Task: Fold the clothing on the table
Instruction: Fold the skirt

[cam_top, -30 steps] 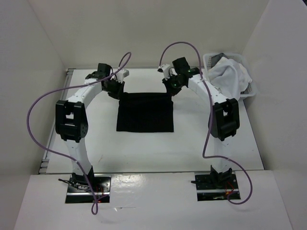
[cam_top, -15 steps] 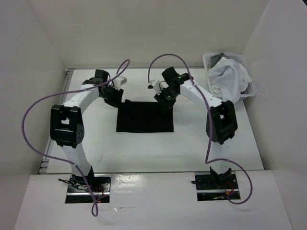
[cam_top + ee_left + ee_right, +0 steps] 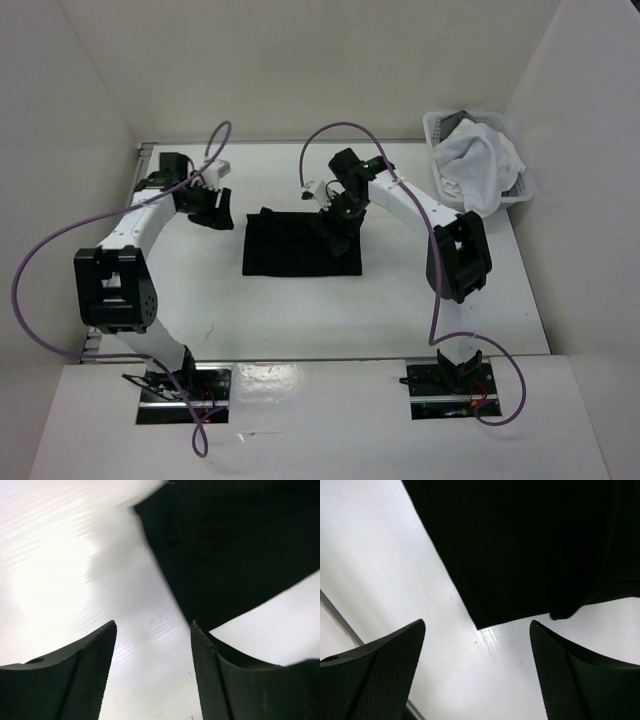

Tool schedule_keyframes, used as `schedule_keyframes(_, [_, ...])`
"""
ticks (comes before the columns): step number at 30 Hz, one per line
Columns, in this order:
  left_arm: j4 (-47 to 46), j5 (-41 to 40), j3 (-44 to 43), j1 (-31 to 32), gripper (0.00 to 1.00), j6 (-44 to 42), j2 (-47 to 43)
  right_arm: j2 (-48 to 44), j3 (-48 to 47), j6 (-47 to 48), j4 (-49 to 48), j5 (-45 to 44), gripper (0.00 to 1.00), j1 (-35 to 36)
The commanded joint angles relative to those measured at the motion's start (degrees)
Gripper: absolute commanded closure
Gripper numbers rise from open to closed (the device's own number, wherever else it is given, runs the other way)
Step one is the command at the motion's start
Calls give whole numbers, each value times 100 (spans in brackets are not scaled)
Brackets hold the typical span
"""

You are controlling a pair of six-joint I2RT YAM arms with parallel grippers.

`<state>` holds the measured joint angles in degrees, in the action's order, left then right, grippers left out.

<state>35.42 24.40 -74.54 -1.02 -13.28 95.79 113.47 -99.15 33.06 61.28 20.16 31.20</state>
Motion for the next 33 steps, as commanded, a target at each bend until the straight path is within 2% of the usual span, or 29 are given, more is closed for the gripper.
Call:
schedule_keyframes(1, [-193,406,202,-723,31,439,-647,-361,-420,-290,-669,49,5,-9])
schedule_keyframes(3, [-193,460,343,-1222,22,493,-868,-186,-657,-291,-879,49,4,-9])
schedule_keyframes(7, [-18,573,695,-1962,16,546,-1413,429,-1184,-230,-881,102,2,53])
schedule_keyframes(9, [192,767,757,-2252,16,485,-1641,814,-1553,-230,-828,400,2,106])
schedule_keyframes(12, [553,891,810,-2710,9,309,-1887,1176,-1993,-177,-661,585,2,106])
schedule_keyframes(13, [606,891,810,-2876,4,308,-1949,1395,-2089,-177,-600,655,2,106])
schedule_keyframes(14, [685,891,810,-2947,1,247,-2011,1502,-2291,-125,-512,656,2,106])
schedule_keyframes(19, [686,812,1003,-3185,1,194,-2389,2143,-3116,-10,-91,910,2,106])
schedule_keyframes(28, [633,864,1056,-3185,1,194,-2284,2934,-4488,148,867,1139,4,106])
schedule_keyframes(31, [580,864,1056,-3185,1,194,-2232,3356,-5331,105,1326,1271,6,106])
schedule_keyframes(33, [580,864,1056,-3185,1,194,-2231,3357,-5255,165,1326,1271,6,106])
